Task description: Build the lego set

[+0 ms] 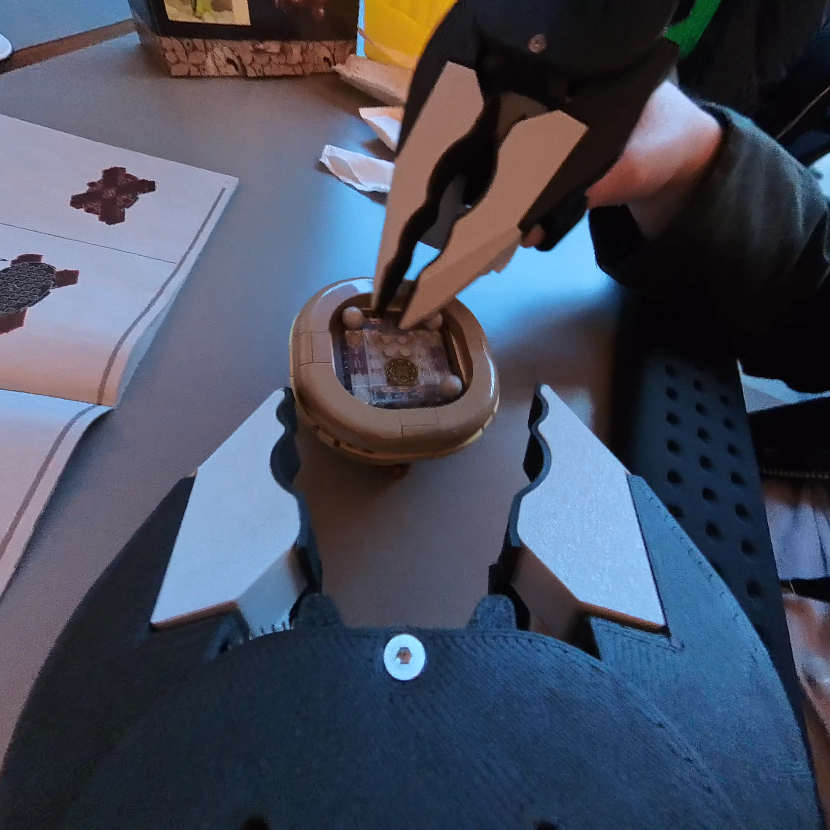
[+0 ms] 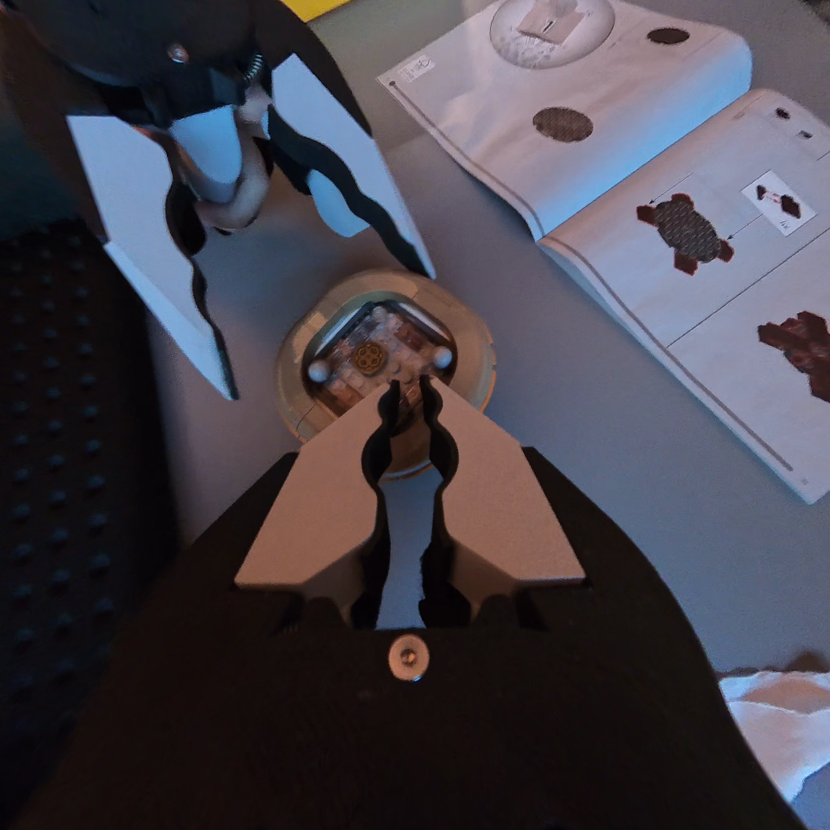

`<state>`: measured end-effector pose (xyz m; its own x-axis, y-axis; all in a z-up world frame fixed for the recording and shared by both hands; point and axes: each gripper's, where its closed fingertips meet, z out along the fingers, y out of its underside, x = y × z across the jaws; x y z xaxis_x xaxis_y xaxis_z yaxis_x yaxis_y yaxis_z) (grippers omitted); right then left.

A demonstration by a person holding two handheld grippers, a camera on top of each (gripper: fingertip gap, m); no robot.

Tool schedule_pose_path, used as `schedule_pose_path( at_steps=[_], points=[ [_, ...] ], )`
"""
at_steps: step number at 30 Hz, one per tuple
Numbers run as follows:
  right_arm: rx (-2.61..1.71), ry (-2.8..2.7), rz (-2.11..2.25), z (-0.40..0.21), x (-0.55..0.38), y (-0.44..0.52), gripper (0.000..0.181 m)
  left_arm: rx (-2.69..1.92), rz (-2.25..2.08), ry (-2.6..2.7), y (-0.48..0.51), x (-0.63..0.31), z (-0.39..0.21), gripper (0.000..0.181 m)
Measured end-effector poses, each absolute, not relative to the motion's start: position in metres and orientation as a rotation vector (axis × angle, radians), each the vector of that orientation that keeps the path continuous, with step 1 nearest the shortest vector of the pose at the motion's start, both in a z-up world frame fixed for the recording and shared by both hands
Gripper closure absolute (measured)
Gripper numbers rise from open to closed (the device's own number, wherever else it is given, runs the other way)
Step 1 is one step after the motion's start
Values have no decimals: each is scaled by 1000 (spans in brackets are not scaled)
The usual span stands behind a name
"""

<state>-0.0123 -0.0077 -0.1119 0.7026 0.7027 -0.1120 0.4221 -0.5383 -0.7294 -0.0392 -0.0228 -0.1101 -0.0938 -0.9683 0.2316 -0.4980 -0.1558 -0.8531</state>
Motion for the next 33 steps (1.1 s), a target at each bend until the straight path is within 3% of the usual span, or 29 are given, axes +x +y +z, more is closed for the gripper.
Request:
schedule_pose_path(
  at_steps=[3, 8, 13, 19, 33],
  points=[
    [-2192, -876, 425, -113, -8, -1, 178, -1652, -1152, 1687, -36, -48, -113, 86],
    [-2163, -826, 471, -109, -11, 4, 163, -1592, -1167, 1803, -54, -51, -115, 111],
    [-2205, -767, 468, -111, -11, 7, 161, -1563, -1078, 1654, -26, -34, -114, 83],
    [-2267, -677, 395, -113, -13, 19, 171, -1549, -939, 1657, -13, -22, -123, 91],
    [-2222, -650, 383, -109, -13, 22, 174, -1596, -902, 1619, -12, -20, -125, 92]
  ],
)
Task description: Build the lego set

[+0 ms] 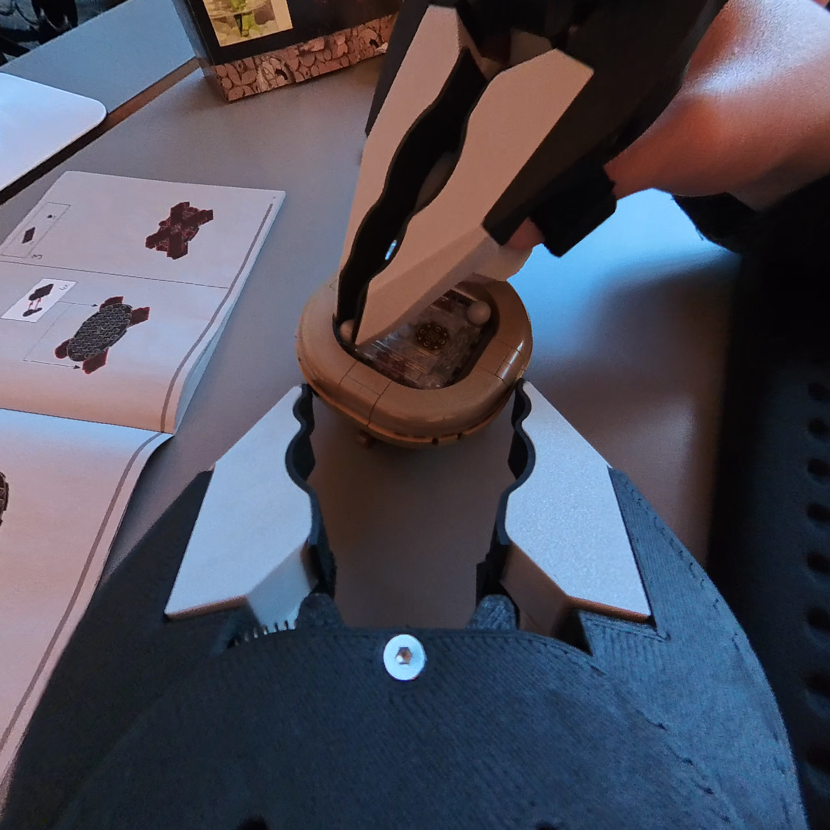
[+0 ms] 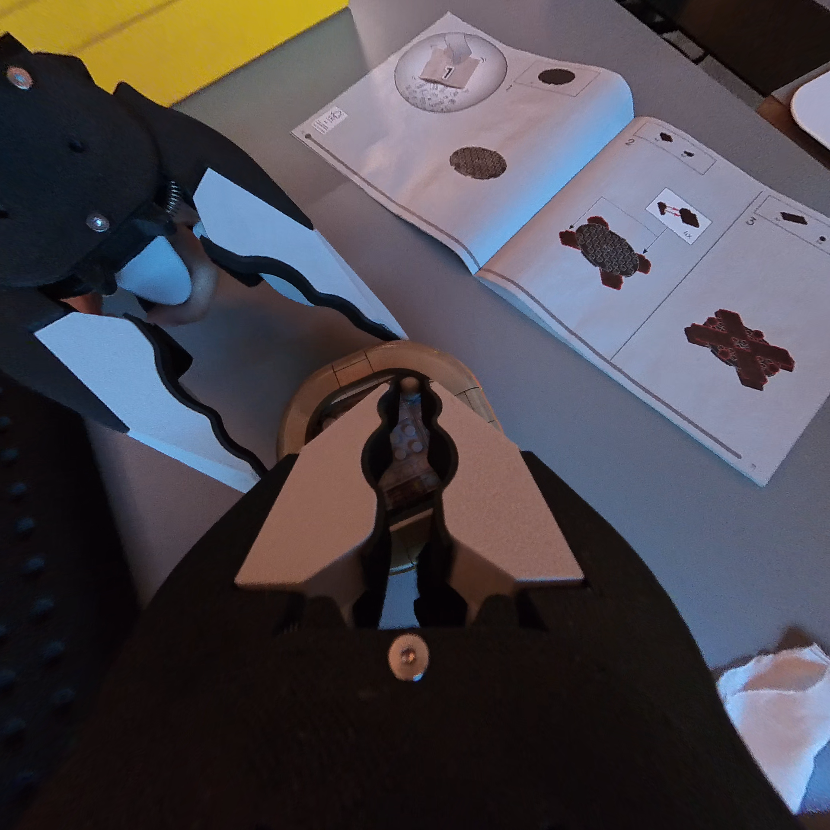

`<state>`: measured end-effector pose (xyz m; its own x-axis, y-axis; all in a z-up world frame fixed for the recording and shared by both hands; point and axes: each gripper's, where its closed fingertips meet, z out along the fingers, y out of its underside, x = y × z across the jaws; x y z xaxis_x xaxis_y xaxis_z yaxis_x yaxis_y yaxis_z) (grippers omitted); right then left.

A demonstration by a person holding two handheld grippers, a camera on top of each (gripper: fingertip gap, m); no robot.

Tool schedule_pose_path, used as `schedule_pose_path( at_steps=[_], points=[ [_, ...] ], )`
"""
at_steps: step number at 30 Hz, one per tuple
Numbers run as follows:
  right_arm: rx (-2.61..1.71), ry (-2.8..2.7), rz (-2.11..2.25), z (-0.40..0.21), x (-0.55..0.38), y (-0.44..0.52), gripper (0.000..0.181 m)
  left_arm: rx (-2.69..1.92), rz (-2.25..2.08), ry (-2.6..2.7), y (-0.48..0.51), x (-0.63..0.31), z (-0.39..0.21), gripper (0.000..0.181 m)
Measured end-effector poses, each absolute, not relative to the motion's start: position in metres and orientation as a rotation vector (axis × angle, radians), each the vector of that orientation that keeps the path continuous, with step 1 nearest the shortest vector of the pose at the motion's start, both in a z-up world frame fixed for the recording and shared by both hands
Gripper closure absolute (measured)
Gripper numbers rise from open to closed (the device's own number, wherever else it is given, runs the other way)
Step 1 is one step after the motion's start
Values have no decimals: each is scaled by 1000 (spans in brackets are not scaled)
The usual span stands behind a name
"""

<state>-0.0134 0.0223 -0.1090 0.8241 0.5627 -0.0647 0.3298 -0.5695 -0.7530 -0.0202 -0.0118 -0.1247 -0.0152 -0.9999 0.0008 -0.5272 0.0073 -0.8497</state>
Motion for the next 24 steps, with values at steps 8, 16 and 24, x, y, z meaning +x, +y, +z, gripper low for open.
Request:
schedule_pose_path(
  at_steps=[8, 16, 24],
  points=[
    [-2148, -706, 480, -105, -18, 22, 174, -1556, -862, 1610, -8, -20, -123, 85],
    [-2159, -803, 505, -107, -33, 15, 173, -1386, -781, 1647, -16, -18, -118, 83],
    [-1978, -698, 636, -69, -39, 19, 174, -1441, -896, 1623, -17, -19, -121, 82]
  ],
)
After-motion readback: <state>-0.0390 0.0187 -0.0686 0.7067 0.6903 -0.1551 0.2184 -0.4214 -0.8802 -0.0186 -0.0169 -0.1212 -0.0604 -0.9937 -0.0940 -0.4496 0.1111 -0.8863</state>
